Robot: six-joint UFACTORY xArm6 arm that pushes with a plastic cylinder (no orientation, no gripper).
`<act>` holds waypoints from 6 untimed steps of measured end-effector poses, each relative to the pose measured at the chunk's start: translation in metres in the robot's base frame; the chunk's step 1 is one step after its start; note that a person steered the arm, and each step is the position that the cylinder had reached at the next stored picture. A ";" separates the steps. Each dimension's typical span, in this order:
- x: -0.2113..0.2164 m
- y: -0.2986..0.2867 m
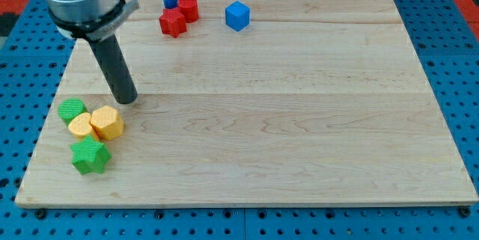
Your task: Move the triangle into the cube
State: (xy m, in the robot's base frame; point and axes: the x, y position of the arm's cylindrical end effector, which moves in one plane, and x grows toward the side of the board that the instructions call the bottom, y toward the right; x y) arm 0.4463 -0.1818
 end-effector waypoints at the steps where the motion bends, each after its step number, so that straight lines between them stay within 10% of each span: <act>1: -0.016 -0.004; 3: -0.032 0.213; 6: -0.081 0.252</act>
State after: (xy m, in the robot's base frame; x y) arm 0.3653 0.0700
